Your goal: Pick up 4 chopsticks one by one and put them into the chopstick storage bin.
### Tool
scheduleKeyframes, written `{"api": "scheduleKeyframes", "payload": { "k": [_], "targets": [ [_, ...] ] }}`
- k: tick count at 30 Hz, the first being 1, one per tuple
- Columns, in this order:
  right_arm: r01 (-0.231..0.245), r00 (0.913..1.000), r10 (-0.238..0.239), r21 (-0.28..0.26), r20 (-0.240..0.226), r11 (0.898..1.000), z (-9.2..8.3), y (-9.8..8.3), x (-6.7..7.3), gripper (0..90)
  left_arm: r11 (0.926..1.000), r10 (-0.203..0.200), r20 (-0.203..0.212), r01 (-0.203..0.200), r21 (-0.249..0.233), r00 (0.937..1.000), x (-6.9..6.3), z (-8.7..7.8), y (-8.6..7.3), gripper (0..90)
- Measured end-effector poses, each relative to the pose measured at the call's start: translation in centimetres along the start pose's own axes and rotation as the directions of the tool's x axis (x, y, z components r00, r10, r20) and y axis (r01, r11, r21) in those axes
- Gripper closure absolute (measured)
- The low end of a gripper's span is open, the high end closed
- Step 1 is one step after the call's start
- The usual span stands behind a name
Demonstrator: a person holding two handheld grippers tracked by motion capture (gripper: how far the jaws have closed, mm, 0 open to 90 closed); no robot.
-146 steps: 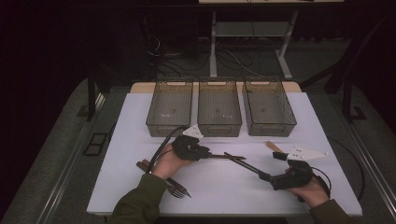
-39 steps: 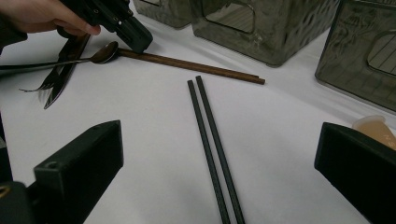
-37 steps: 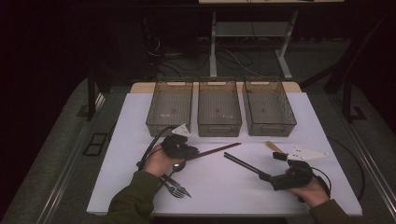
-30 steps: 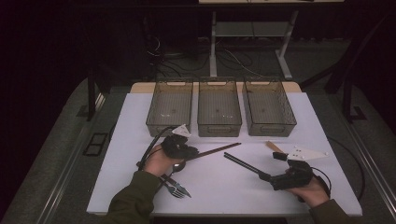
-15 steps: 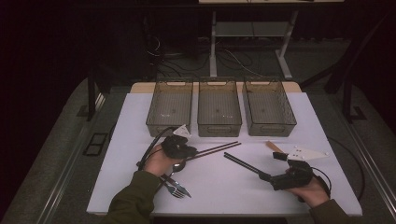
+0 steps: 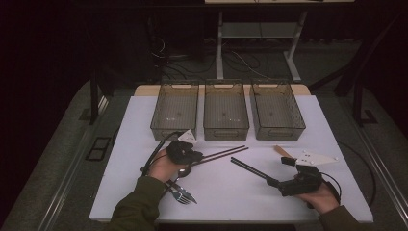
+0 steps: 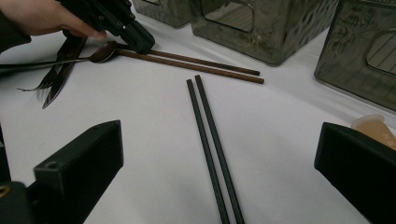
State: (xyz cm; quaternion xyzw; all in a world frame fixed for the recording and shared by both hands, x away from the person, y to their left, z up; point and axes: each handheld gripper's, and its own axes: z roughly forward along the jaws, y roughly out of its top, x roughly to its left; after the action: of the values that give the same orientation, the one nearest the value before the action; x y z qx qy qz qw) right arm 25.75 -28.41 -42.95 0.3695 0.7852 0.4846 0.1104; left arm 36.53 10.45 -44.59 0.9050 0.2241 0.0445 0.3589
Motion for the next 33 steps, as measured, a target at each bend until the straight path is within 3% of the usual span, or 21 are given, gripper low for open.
{"api": "scheduleKeyframes", "payload": {
  "k": [23, 33],
  "targets": [
    [0.001, 1.0, -0.001, 0.001, -0.001, 1.0, 0.0, 0.0, 0.0, 1.2, 0.9985, 0.055, 0.009, -0.055, -0.007, 0.9985, 0.2, -0.1, 0.0, 84.4],
    [0.012, 0.9999, -0.012, 0.005, -0.001, 1.0, 0.4, 0.0, -0.2, 1.2, 0.9975, 0.054, 0.008, -0.053, -0.046, 0.9985, 0.1, -1.0, 0.4, 84.5]
  ]
}}
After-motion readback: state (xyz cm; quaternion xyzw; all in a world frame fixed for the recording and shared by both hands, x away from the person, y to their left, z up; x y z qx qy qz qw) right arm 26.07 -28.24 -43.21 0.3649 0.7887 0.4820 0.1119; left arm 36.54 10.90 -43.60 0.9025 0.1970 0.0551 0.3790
